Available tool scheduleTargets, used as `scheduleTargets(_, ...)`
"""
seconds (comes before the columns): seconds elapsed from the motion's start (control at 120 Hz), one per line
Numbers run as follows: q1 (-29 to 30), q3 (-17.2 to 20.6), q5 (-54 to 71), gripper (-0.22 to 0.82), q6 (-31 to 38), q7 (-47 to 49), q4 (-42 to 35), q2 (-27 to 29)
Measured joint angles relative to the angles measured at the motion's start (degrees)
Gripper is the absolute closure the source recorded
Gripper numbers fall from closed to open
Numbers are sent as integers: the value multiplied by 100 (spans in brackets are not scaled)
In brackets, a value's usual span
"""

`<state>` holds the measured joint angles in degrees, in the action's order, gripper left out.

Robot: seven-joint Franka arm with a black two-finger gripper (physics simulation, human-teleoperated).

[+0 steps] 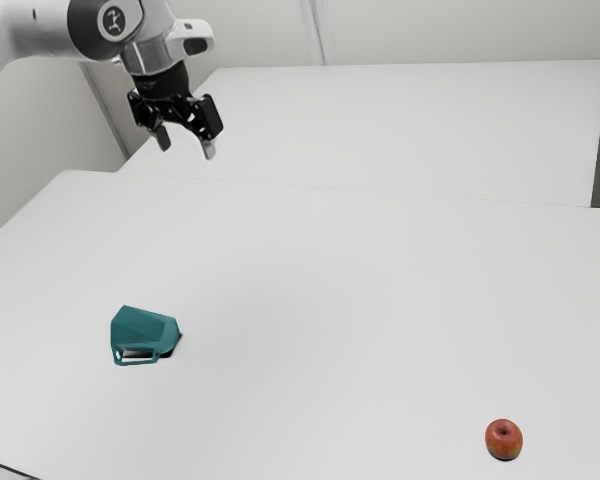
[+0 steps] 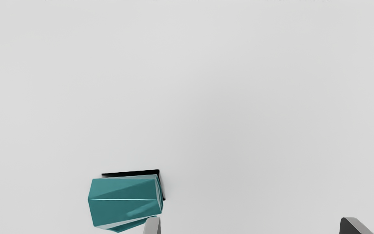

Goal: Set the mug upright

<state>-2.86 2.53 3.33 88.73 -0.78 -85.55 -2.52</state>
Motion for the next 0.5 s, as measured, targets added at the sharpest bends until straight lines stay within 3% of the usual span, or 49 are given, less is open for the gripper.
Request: scheduleTargets(0.5,52,47,-43,0,-83,168,-195,176)
